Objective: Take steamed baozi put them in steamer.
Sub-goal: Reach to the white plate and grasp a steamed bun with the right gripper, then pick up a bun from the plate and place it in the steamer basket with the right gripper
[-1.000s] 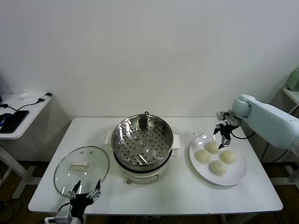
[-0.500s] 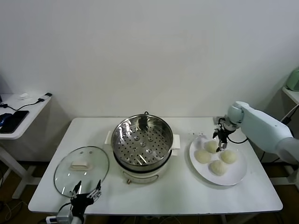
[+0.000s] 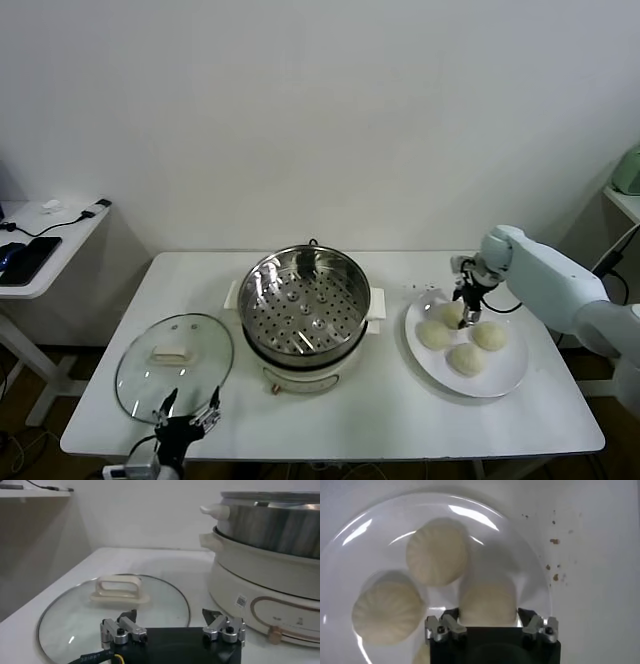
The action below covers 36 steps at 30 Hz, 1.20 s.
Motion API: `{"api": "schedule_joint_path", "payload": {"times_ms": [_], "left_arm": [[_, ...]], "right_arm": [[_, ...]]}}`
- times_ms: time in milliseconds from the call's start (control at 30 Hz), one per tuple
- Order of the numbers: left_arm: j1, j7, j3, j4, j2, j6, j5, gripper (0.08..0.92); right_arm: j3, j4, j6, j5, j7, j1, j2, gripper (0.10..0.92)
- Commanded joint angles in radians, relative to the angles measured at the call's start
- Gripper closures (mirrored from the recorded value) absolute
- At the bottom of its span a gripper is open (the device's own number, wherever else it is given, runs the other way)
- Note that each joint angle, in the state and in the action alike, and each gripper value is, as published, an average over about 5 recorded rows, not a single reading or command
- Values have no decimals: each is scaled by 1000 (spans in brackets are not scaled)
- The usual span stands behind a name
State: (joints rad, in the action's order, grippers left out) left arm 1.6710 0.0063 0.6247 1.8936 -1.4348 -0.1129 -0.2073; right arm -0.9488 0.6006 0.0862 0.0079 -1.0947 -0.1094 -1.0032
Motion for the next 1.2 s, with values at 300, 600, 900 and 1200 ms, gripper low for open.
{"api": "schedule_joint_path", "payload": {"times_ms": [300,600,900,1200], "left_arm": [[24,0,-10,31,-9,1,21,177],[39,0,-18,63,-4,-7,25,177],[33,1,-20,66,7,-7,26,177],[23,-1,-18,55,4,-6,23,177]], "right_arm": [[-137,199,10,114,-19,-156,86,378],[-597,535,-26,452,-59,-736,47,380],[-622,713,-178,533,-92,-916,-249,380],[-573,681,-465,166,-30,-715,-416,381]]}}
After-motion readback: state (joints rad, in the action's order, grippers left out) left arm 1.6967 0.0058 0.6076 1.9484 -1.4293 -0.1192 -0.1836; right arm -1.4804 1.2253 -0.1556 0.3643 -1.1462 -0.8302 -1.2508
